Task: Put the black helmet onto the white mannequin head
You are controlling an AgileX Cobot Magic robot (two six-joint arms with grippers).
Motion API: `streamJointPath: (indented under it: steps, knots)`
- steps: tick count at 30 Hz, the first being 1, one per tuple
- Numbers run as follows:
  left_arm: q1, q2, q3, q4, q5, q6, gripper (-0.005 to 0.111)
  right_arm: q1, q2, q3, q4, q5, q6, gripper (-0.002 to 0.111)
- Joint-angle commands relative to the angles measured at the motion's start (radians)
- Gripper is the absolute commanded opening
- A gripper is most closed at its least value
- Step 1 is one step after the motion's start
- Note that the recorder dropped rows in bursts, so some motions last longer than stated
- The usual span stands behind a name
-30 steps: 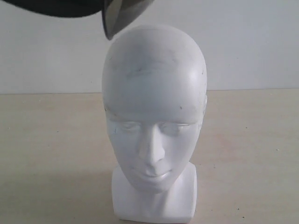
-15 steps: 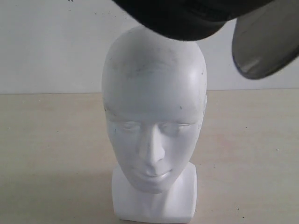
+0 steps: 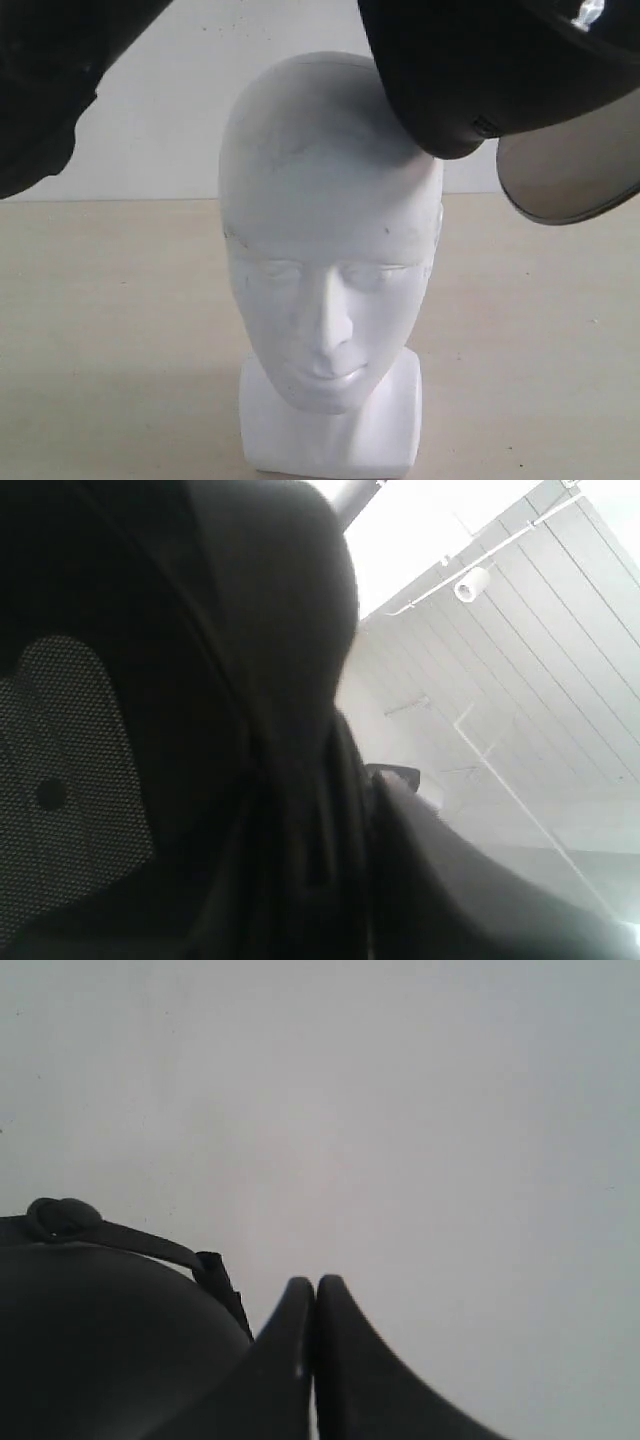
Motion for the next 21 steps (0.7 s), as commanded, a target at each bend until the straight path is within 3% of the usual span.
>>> streamJointPath:
  steps: [1,14,21]
  knots:
    - [-0.01,-0.017,0.04,-0.078,-0.075,0.036,0.004,-0.004,0.023,-0.035,0.021,0.026,-0.024,0.0]
    - [-0.01,-0.017,0.251,-0.266,-0.117,0.13,0.004,-0.002,0.078,-0.035,0.106,0.168,-0.092,0.0]
    - [-0.01,-0.024,0.285,-0.292,-0.117,0.139,0.004,0.053,0.08,-0.033,0.103,0.184,-0.128,0.0]
